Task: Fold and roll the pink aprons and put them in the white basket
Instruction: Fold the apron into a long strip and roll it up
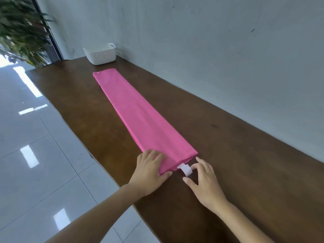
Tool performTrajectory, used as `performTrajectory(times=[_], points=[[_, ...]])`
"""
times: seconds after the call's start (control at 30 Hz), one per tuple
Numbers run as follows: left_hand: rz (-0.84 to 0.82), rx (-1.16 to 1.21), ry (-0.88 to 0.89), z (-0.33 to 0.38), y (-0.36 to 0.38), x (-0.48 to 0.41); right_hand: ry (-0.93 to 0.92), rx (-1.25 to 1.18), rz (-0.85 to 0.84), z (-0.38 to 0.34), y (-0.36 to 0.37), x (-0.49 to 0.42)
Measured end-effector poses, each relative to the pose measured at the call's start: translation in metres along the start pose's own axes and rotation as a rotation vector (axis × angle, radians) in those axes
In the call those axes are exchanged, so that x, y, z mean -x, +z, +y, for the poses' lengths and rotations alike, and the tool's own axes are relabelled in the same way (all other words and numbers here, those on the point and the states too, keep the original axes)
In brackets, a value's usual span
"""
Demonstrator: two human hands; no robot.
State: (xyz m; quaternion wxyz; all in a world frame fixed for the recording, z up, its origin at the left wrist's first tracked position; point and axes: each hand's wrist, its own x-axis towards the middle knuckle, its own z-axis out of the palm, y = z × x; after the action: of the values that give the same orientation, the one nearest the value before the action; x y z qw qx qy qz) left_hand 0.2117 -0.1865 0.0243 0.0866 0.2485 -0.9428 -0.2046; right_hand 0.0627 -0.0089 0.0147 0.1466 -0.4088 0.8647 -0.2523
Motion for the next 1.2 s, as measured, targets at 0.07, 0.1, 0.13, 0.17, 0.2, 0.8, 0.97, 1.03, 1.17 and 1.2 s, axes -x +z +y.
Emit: performTrajectory(times=[0.07, 0.1, 0.13, 0.17, 0.2, 0.8, 0.97, 1.03, 1.17, 1.2], points=[[0.002, 0.051, 0.001, 0.008, 0.007, -0.001, 0.009, -0.045, -0.010, 0.000, 0.000, -0.002], [0.019, 0.067, -0.007, 0.011, 0.009, -0.002, 0.006, -0.060, -0.004, -0.001, 0.000, -0.004], [0.038, 0.066, -0.017, 0.012, 0.011, -0.002, 0.000, -0.063, 0.005, -0.004, 0.000, -0.007], [0.055, 0.051, -0.023, 0.014, 0.012, -0.003, -0.006, -0.063, 0.013, -0.006, 0.000, -0.010], [0.070, 0.030, -0.026, 0.016, 0.014, -0.005, -0.009, -0.064, 0.017, -0.009, -0.001, -0.014], [0.194, -0.087, -0.041, 0.029, 0.027, -0.011, -0.284, 0.269, 0.014, -0.009, -0.008, -0.047], [0.162, -0.022, -0.025, 0.013, 0.018, 0.002, -0.452, 0.359, 0.025, -0.011, -0.003, -0.044], [0.144, 0.006, -0.024, 0.004, 0.015, 0.010, -0.531, 0.403, 0.063, -0.013, 0.004, -0.042], [0.094, 0.037, -0.023, -0.011, 0.006, 0.029, -0.657, 0.402, 0.080, -0.017, 0.018, -0.037], [0.084, 0.034, -0.030, -0.013, 0.004, 0.033, -0.674, 0.389, 0.080, -0.018, 0.021, -0.035]])
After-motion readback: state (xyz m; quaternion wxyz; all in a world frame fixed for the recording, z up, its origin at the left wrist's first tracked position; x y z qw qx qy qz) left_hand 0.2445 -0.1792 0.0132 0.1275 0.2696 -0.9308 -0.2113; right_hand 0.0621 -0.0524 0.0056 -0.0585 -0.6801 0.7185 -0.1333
